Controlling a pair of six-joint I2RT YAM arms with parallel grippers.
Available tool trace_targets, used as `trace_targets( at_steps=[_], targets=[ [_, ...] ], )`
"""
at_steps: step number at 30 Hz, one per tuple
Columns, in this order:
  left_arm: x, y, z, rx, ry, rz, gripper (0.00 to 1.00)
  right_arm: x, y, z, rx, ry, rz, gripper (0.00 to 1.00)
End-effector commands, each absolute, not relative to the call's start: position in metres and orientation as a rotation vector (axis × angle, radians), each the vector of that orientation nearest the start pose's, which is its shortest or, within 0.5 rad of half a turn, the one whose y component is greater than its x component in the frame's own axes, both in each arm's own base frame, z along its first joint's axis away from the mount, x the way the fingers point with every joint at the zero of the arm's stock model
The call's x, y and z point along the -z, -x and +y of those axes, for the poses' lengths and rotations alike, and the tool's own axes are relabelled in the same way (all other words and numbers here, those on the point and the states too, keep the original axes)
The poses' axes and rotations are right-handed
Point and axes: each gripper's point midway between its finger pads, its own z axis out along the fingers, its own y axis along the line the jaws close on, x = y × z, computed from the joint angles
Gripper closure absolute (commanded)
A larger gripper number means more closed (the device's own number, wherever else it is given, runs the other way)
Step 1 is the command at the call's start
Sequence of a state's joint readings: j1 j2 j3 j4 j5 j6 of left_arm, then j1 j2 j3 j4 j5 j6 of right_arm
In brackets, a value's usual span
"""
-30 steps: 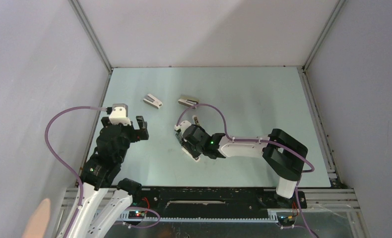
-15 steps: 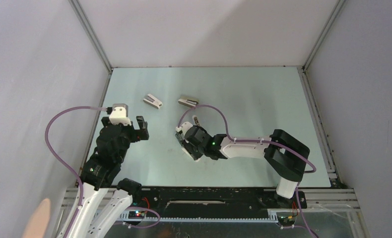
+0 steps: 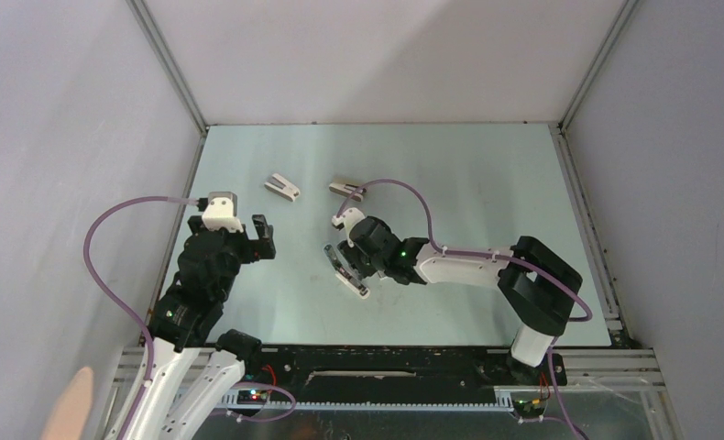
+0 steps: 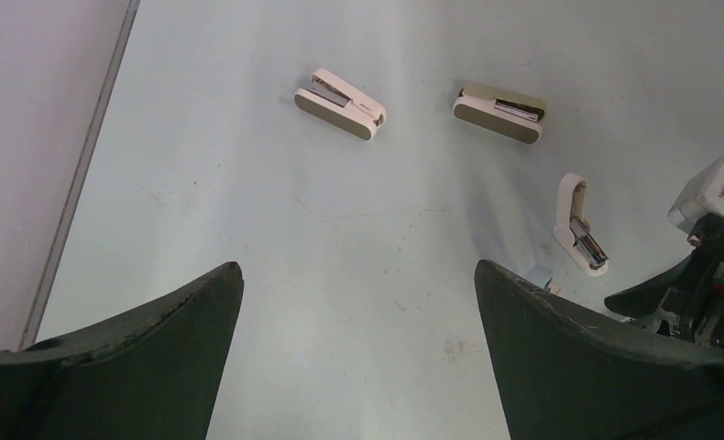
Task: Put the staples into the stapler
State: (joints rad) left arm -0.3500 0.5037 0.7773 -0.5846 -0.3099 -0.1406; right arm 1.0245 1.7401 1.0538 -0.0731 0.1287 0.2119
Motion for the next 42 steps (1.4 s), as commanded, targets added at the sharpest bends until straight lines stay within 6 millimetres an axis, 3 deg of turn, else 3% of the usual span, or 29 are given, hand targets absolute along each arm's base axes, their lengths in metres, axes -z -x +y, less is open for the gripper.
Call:
trace_targets(
  at_steps=[1,13,23,35,42],
  targets=[
    [-0.254,-0.235,-0.034,0.057,0.028,1.841,0.00,-0.079,-0.252,0.394,-0.520,0.875,2.132,0.57],
    [-0.255,-0.235,-0.034,0.060,0.027,1.840,0.00,-0.055,-0.246,0.391,-0.502,0.908,2.193,0.57],
    [-0.254,-0.236,-0.034,0.057,0.029,1.842,0.00,-0.051,-0.236,0.382,-0.460,0.943,2.229,0.57],
    [-0.252,-0.237,-0.033,0.051,0.031,1.851,0.00,-0.060,-0.226,0.367,-0.423,0.956,2.230,0.58],
    [-0.247,-0.241,-0.037,0.067,0.052,1.883,0.00,-0.082,-0.219,0.365,-0.530,0.950,2.138,0.58]
  ],
)
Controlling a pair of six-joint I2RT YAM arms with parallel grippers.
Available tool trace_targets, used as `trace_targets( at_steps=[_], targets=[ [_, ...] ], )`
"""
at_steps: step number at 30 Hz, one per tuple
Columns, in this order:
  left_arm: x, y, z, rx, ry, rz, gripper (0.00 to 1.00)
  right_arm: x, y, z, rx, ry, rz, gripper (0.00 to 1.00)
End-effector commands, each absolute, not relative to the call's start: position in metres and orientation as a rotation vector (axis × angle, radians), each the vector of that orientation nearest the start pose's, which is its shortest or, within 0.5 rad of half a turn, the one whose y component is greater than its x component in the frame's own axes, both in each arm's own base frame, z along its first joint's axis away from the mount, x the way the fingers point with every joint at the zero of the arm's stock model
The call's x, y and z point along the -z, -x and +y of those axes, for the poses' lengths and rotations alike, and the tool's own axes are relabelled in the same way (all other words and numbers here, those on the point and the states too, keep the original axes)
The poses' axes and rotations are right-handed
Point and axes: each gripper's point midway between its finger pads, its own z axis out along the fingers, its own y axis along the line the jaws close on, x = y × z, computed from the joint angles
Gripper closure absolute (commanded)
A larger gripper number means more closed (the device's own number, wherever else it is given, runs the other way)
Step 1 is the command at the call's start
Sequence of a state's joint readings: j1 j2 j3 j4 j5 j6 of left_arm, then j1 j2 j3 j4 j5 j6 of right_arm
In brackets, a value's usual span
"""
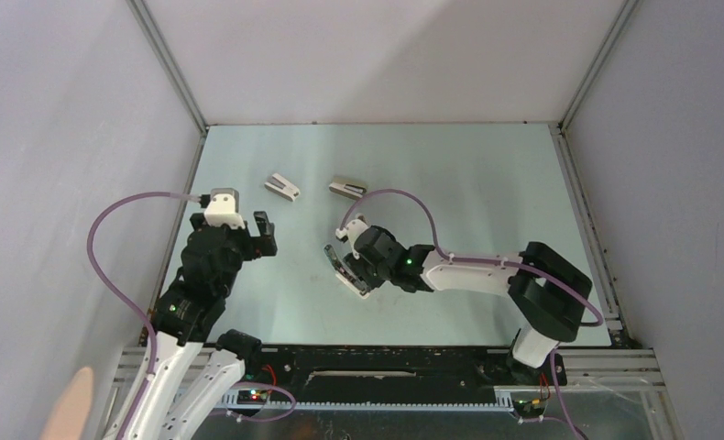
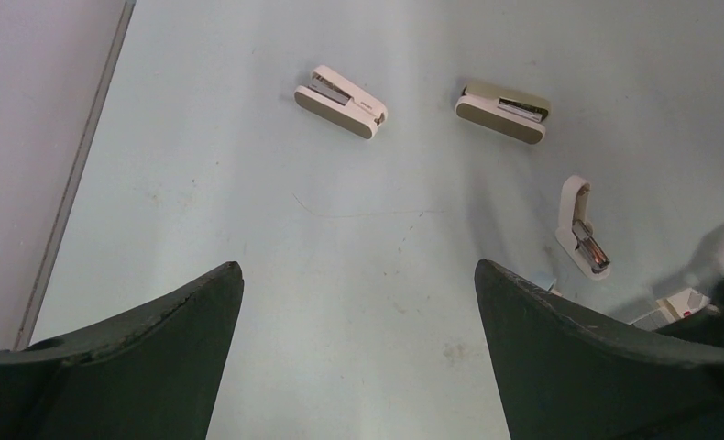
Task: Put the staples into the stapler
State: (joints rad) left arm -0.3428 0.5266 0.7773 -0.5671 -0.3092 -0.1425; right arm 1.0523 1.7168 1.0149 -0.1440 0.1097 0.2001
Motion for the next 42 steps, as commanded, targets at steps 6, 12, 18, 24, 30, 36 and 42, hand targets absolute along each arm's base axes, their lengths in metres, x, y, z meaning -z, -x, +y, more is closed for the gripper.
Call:
trace_targets(
  at_steps=[6,12,18,24,30,36,42],
  targets=[
    [-0.238,-0.250,-0.052,0.162,0.150,1.977,0.00,-0.080,-0.207,0.365,-0.634,0.988,2.033,0.57],
    [-0.220,-0.265,-0.082,0.358,0.283,2.036,0.00,-0.065,-0.194,0.363,-0.700,1.031,1.974,0.56],
    [-0.198,-0.281,-0.121,0.597,0.347,2.063,0.03,-0.056,-0.194,0.363,-0.681,1.040,1.944,0.54],
    [-0.172,-0.295,-0.144,0.716,0.402,2.102,0.14,-0.055,-0.196,0.365,-0.659,1.032,1.924,0.56],
    [-0.157,-0.300,-0.148,0.718,0.400,2.122,0.24,-0.049,-0.197,0.366,-0.642,1.027,1.931,0.59],
    [-0.141,-0.298,-0.160,0.748,0.367,2.161,0.29,-0.043,-0.197,0.366,-0.625,1.031,1.937,0.62],
    [-0.123,-0.295,-0.162,0.732,0.354,2.202,0.29,-0.038,-0.198,0.366,-0.615,1.031,1.943,0.66]
  ],
)
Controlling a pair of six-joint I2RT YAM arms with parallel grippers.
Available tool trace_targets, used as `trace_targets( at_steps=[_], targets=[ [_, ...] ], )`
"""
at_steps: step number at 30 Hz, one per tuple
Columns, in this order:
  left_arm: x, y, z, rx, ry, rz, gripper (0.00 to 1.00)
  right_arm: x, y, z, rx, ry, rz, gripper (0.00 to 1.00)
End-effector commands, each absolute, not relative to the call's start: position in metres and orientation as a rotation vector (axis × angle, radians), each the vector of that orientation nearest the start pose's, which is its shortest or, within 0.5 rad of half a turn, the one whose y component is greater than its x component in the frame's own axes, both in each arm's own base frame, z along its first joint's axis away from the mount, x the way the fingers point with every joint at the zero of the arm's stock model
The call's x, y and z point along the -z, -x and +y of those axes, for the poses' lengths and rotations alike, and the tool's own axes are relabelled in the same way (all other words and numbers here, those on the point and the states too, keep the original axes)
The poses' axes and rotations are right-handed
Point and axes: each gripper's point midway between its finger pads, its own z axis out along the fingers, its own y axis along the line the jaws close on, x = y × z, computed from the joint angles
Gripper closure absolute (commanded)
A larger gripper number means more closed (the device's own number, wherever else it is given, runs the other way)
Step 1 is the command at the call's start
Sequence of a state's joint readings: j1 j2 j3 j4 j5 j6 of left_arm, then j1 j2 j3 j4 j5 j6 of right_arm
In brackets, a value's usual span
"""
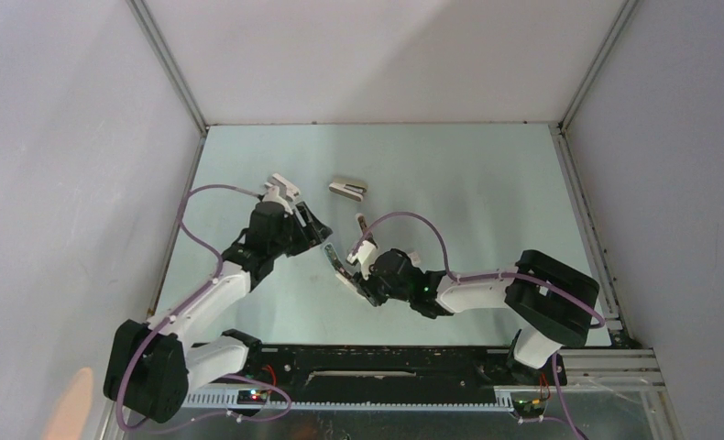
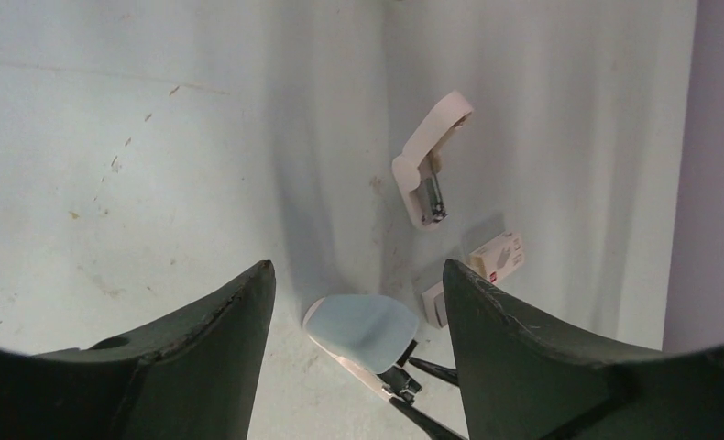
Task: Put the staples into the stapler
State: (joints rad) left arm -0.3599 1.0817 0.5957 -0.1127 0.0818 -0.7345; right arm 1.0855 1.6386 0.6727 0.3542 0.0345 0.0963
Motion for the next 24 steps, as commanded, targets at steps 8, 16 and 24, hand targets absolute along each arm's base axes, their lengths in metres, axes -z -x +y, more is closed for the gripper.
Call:
trace_targets(
  at_steps=[8,16,24],
  targets=[
    [-0.111,-0.290,-0.171,0.734,0.321,2.235,0.39,-0.037,-0.197,0.367,-0.623,1.032,1.946,0.79],
    [-0.102,-0.279,-0.175,0.734,0.307,2.256,0.60,-0.035,-0.199,0.367,-0.618,1.021,1.951,0.83],
    [-0.106,-0.261,-0.189,0.748,0.249,2.269,0.69,-0.033,-0.199,0.368,-0.625,1.002,1.960,0.84]
  ],
)
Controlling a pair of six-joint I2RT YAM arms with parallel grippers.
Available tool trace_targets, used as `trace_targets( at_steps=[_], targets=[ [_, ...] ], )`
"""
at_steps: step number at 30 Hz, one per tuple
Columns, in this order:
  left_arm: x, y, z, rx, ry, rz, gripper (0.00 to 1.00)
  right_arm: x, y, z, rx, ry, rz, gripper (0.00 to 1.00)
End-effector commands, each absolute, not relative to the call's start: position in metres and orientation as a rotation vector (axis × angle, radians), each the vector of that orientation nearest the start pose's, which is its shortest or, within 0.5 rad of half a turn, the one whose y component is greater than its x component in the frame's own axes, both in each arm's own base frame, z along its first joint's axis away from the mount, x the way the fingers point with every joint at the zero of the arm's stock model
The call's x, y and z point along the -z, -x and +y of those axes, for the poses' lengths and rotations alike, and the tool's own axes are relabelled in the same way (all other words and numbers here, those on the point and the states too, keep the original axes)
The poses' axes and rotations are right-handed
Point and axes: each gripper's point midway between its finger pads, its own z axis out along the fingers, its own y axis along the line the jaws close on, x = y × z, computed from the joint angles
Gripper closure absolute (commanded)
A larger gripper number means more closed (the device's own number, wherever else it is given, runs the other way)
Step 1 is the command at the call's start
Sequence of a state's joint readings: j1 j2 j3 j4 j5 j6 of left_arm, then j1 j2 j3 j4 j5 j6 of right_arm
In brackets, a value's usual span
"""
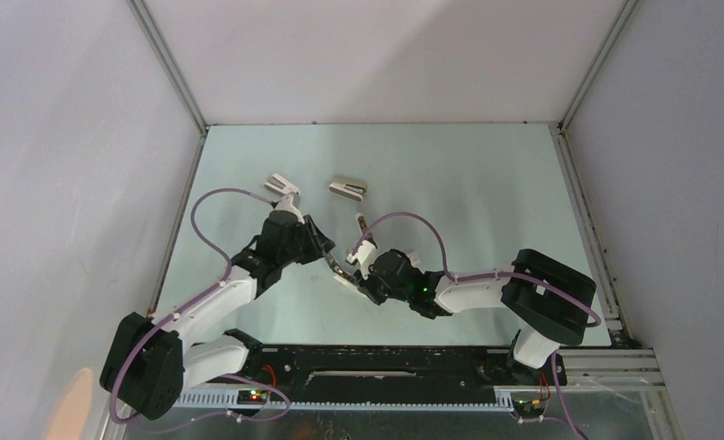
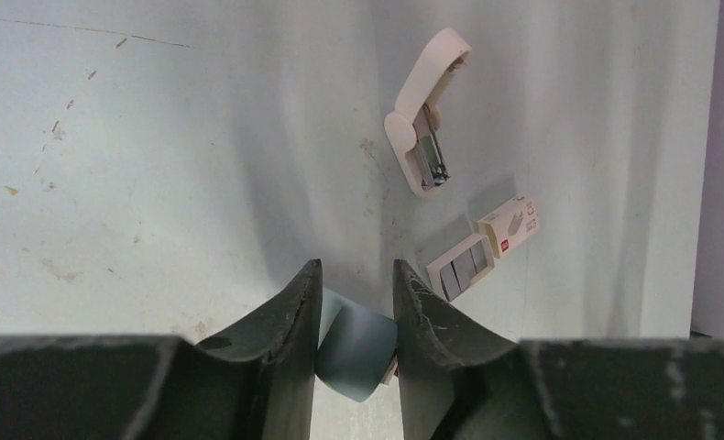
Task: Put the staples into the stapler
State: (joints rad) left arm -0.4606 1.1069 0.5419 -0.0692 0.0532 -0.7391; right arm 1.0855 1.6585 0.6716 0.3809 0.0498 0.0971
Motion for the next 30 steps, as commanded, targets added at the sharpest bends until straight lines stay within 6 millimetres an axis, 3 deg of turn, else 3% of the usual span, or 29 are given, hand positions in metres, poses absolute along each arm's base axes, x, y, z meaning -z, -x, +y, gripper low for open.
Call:
trace_targets(
  at_steps=[1,8,15,20,23,30],
  targets=[
    [-0.108,-0.258,-0.193,0.755,0.236,2.269,0.69,-0.033,-0.199,0.368,-0.626,0.999,1.961,0.84],
    [-0.120,-0.239,-0.215,0.808,0.161,2.268,0.57,-0.031,-0.199,0.370,-0.632,0.984,1.968,0.84],
    [-0.133,-0.234,-0.216,0.855,0.176,2.225,0.41,-0.031,-0.199,0.369,-0.620,0.979,1.967,0.76],
    [-0.153,-0.239,-0.184,0.715,0.227,2.160,0.28,-0.035,-0.194,0.364,-0.614,0.986,1.973,0.64],
    [-0.175,-0.242,-0.157,0.615,0.236,2.114,0.20,-0.039,-0.188,0.361,-0.616,0.996,1.989,0.58],
    [-0.229,-0.236,-0.086,0.315,0.239,1.966,0.08,-0.069,-0.176,0.346,-0.606,0.994,2.029,0.48]
  ],
)
